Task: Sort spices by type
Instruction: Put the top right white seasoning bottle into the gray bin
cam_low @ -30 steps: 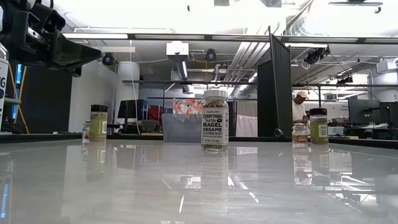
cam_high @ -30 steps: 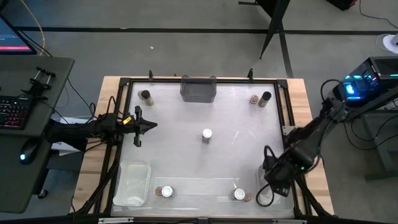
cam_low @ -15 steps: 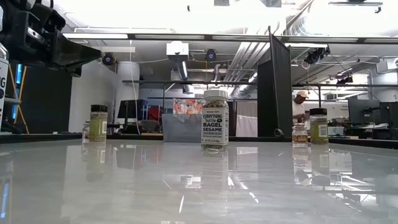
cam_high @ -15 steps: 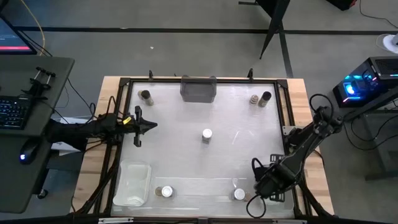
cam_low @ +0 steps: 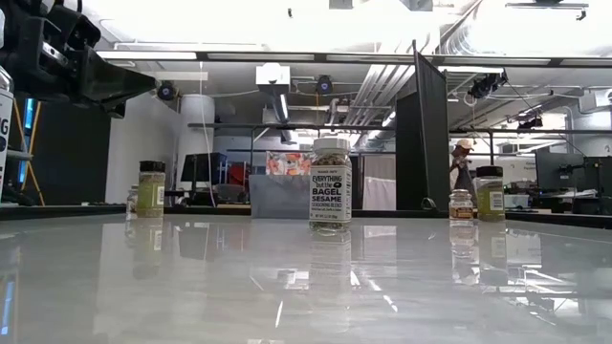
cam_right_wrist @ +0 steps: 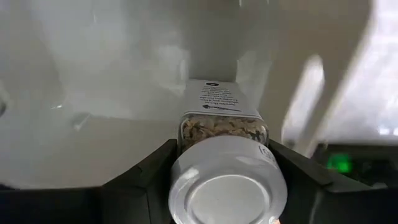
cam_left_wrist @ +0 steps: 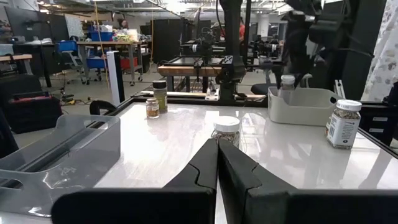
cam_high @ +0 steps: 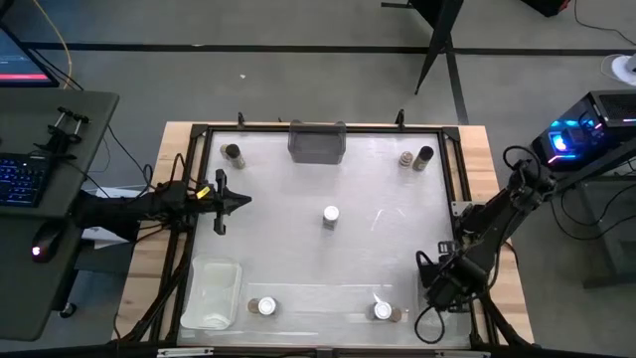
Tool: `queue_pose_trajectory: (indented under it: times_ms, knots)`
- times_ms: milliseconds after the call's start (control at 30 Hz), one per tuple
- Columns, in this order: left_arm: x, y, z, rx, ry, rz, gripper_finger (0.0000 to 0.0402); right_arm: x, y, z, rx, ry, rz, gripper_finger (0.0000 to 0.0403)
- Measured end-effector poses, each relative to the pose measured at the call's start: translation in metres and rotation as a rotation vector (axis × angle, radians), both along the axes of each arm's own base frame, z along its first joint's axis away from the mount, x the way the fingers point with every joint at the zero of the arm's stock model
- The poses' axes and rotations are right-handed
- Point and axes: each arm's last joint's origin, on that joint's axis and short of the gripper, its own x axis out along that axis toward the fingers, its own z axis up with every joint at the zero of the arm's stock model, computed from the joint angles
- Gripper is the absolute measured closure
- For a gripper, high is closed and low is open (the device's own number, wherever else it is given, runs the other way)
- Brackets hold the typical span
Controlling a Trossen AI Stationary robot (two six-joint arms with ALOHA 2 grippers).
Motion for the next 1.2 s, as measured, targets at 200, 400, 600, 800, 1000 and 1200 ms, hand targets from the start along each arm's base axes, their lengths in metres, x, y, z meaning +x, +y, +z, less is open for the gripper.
queue_pose_trajectory:
  times_ms: [200, 400, 600, 800, 1000, 1200]
  knots:
    - [0.0, 0.0, 0.0, 0.0, 0.0, 0.0, 0.0402, -0.0085, -0.0023, -0.0119, -0.029, 0.023, 0.028, 0.0194]
    - [0.0, 0.0, 0.0, 0.0, 0.0, 0.0, 0.0402, -0.0081, -0.0027, -0.0124, -0.043, 0.02, -0.014, 0.019]
    - [0.0, 0.0, 0.0, 0.0, 0.0, 0.0, 0.0402, -0.008, 0.0001, -0.0128, -0.001, 0.064, -0.071, 0.0188]
    - [0.0, 0.0, 0.0, 0.0, 0.0, 0.0, 0.0401, -0.0064, 0.0023, -0.0083, 0.016, 0.072, -0.086, 0.0187]
    - [0.0, 0.0, -0.0001, 0.0, 0.0, 0.0, 0.0402, -0.0061, 0.0023, -0.0075, 0.013, 0.081, -0.121, 0.0187]
    - [0.0, 0.0, 0.0, 0.0, 0.0, 0.0, 0.0401, -0.0054, 0.0003, -0.0075, -0.002, 0.061, -0.078, 0.0187]
